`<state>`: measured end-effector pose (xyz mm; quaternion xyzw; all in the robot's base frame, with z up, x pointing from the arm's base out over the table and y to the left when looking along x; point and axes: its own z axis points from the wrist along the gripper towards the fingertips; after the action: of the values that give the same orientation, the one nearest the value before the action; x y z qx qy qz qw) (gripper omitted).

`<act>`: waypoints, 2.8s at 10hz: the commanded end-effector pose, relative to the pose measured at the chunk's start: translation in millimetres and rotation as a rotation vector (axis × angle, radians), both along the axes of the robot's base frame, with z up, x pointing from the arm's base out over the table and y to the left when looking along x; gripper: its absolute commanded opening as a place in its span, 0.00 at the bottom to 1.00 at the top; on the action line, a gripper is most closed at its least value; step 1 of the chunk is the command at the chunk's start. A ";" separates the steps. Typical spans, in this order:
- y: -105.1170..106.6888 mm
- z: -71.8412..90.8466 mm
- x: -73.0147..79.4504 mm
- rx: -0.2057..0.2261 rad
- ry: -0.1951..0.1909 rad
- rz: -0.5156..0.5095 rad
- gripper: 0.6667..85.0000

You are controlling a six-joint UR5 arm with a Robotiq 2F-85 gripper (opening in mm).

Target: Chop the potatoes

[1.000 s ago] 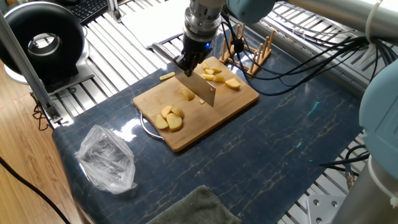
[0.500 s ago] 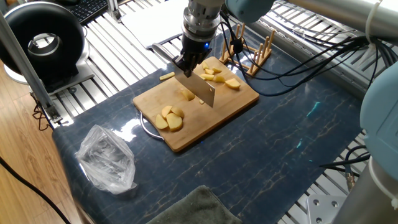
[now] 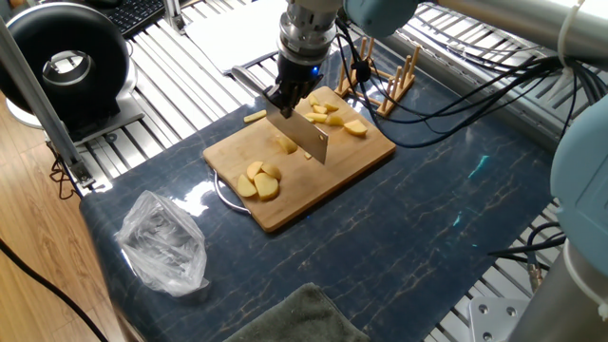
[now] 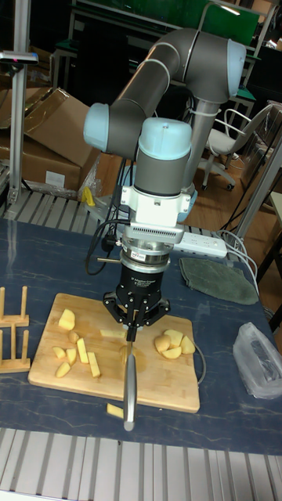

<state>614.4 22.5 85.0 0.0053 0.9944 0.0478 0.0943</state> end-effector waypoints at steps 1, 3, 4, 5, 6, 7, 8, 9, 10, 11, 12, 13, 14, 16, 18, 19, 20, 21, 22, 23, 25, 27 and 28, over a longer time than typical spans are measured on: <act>2.0 -1.4 2.6 0.011 -0.009 -0.008 0.00; 0.6 -4.4 4.2 0.009 -0.015 -0.007 0.00; 0.8 -4.9 4.3 0.011 -0.015 -0.007 0.00; 0.7 -5.4 4.8 0.011 -0.017 -0.007 0.00; 0.4 -7.5 6.5 0.009 -0.023 -0.007 0.00; -0.3 -10.9 9.9 0.006 -0.035 -0.008 0.00; 0.3 -13.7 12.5 0.008 -0.044 -0.009 0.00; 0.1 -15.1 14.6 0.005 -0.052 -0.010 0.00; -0.3 -15.6 15.8 0.002 -0.057 -0.010 0.00; -0.3 -15.5 16.6 0.001 -0.060 -0.009 0.00; -1.7 -14.6 17.2 -0.002 -0.063 -0.008 0.00; -3.4 -11.2 13.2 0.003 -0.050 -0.001 0.00; -5.5 -5.1 5.2 0.009 -0.023 0.009 0.00; -5.9 2.8 -4.2 0.014 0.009 0.012 0.00; -3.9 4.9 -5.0 0.013 0.023 0.009 0.00; -3.8 6.8 -6.5 0.009 0.032 0.008 0.00; -4.9 7.9 -7.2 -0.001 0.040 0.009 0.00; -3.7 8.2 -7.0 0.003 0.041 0.004 0.00; -3.9 8.1 -7.1 0.002 0.041 0.004 0.00; -3.3 7.5 -6.0 0.001 0.036 0.001 0.00; -2.0 5.6 -4.6 0.001 0.030 -0.001 0.00; -2.0 3.1 -2.8 -0.001 0.021 0.000 0.00; -2.0 1.7 -1.9 -0.001 0.016 -0.001 0.00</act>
<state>609.8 18.8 87.5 0.0023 0.9958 0.0426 0.0807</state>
